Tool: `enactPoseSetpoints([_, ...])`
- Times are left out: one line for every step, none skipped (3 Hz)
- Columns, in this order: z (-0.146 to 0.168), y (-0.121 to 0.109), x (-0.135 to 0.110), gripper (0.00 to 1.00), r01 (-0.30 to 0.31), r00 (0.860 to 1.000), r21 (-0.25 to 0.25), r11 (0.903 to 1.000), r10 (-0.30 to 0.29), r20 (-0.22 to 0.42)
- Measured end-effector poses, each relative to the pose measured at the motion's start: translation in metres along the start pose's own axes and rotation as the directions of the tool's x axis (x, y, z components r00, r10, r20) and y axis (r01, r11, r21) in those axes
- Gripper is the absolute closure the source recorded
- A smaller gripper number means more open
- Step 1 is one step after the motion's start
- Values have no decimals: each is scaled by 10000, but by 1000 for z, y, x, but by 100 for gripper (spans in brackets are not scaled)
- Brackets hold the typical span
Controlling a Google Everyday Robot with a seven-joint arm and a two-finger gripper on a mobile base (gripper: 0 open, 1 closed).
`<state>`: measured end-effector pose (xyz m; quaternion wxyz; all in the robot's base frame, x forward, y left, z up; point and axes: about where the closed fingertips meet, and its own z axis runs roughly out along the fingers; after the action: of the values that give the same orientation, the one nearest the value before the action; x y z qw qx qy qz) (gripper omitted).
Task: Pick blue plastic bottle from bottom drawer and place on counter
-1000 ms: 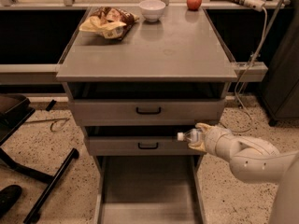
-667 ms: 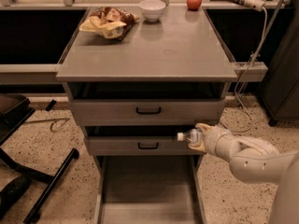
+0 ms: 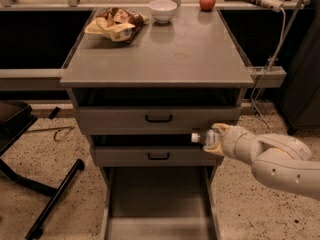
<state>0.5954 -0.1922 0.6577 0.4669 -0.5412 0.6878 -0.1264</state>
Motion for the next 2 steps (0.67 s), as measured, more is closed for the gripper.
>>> enactPoseSetpoints([-27, -26, -52, 100, 411, 9984, 122, 9991, -415, 388])
enactPoseSetpoints([-45, -30, -85, 100, 662, 9918, -68, 9978, -650, 1103])
